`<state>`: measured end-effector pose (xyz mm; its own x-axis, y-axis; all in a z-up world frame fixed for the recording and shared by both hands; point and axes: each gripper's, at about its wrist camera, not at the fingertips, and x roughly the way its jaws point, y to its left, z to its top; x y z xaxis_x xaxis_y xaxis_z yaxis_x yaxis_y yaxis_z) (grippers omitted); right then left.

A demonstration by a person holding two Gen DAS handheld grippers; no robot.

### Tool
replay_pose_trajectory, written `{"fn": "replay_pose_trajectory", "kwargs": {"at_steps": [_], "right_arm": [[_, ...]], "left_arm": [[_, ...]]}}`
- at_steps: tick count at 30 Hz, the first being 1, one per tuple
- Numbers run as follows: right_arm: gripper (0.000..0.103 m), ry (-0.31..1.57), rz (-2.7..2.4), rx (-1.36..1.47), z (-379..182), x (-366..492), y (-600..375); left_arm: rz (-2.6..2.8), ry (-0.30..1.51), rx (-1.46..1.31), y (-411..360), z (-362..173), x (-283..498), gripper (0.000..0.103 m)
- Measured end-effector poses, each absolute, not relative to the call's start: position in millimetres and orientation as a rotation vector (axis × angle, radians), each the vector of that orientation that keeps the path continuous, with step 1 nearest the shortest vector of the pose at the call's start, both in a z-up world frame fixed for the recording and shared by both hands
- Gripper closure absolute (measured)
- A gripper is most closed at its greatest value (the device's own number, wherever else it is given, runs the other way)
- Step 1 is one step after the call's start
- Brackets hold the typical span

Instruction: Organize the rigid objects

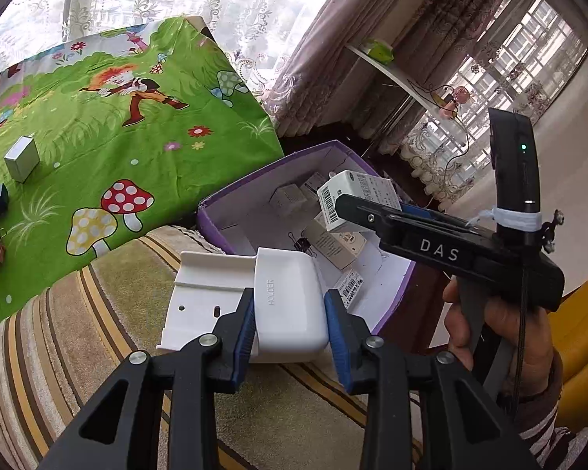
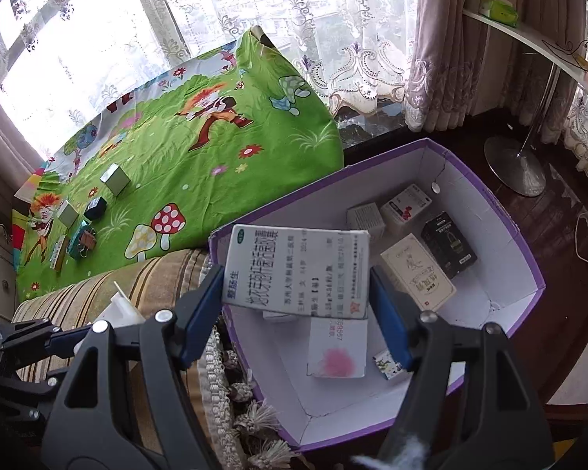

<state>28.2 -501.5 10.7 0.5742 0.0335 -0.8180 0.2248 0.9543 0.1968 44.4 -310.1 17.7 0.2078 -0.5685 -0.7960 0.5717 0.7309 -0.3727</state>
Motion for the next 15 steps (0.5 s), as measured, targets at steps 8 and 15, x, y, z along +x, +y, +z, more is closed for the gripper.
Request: {"fn": "replay_pose_trajectory", "kwargs": {"at_steps": [8, 15], "right_arm": [[0.027, 0.955, -0.166, 0.265, 10, 28, -507], [0.018, 0.972, -0.135, 0.304, 5, 29, -506]], "left_arm": [[-0.86, 1.126, -0.018, -320, 14, 47, 0.041], [-0.852, 1.121, -0.104, -309, 16, 53, 0.038]]}}
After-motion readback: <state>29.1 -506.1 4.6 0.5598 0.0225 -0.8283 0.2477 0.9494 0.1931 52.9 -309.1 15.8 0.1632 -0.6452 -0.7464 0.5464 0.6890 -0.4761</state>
